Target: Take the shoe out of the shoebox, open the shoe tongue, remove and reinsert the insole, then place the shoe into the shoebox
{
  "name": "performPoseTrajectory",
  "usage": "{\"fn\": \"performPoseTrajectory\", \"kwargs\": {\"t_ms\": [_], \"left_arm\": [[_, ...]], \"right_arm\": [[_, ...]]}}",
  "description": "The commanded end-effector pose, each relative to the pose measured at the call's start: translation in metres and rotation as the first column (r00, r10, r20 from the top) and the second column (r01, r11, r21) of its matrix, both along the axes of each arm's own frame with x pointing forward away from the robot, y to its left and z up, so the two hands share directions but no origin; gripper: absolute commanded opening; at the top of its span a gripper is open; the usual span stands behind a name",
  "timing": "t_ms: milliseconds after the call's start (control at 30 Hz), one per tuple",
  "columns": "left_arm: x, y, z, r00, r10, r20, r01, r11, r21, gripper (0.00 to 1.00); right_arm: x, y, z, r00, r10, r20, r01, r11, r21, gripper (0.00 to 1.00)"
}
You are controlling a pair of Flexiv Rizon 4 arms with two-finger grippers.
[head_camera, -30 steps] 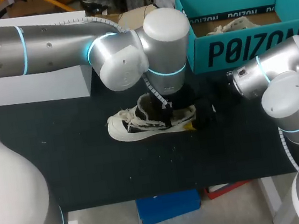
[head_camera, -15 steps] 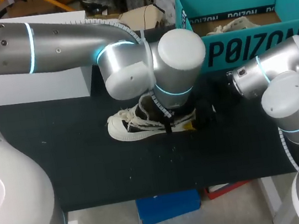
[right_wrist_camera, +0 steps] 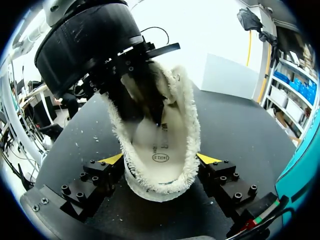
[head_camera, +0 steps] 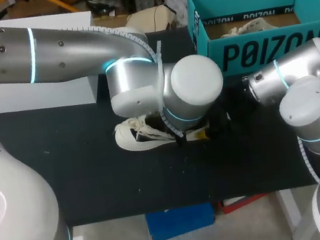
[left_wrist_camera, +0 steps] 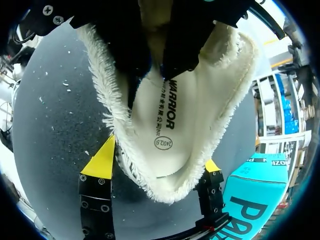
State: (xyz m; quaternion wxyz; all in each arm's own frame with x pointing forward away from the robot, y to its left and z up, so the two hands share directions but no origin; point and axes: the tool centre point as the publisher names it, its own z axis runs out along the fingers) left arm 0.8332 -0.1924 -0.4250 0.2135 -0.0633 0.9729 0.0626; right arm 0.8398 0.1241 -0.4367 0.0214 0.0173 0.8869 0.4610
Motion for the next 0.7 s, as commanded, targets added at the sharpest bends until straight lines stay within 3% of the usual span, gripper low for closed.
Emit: {"fn": "performPoseTrajectory", "kwargs": {"t_ms": [33, 500, 567, 633, 700], "left_arm": [[0.016, 0.014, -0.035, 0.999, 0.01, 0.05, -0.009, 1.0, -0.025, 0.15], [0.029, 0.015, -0.035, 0.996, 0.044, 0.08, -0.037, 0.996, -0.087, 0.15], [0.03, 0.012, -0.038, 0.997, 0.035, 0.071, -0.029, 0.996, -0.084, 0.12], [0.031, 0.01, -0.039, 0.999, 0.015, 0.052, -0.01, 0.995, -0.095, 0.0], [0.03, 0.008, -0.038, 1.0, -0.003, 0.03, 0.006, 0.995, -0.104, 0.0]], "right_arm": [[0.001, -0.002, -0.003, 1.0, -0.001, -0.002, 0.001, 1.0, -0.002, 0.0], [0.001, -0.002, -0.003, 1.0, -0.001, -0.002, 0.001, 1.0, -0.002, 0.0], [0.001, -0.002, -0.003, 1.0, -0.001, -0.002, 0.001, 1.0, -0.002, 0.0], [0.001, -0.002, -0.003, 1.0, -0.001, -0.002, 0.001, 1.0, -0.002, 0.0], [0.001, -0.002, -0.003, 1.0, -0.001, -0.002, 0.001, 1.0, -0.002, 0.0]]}}
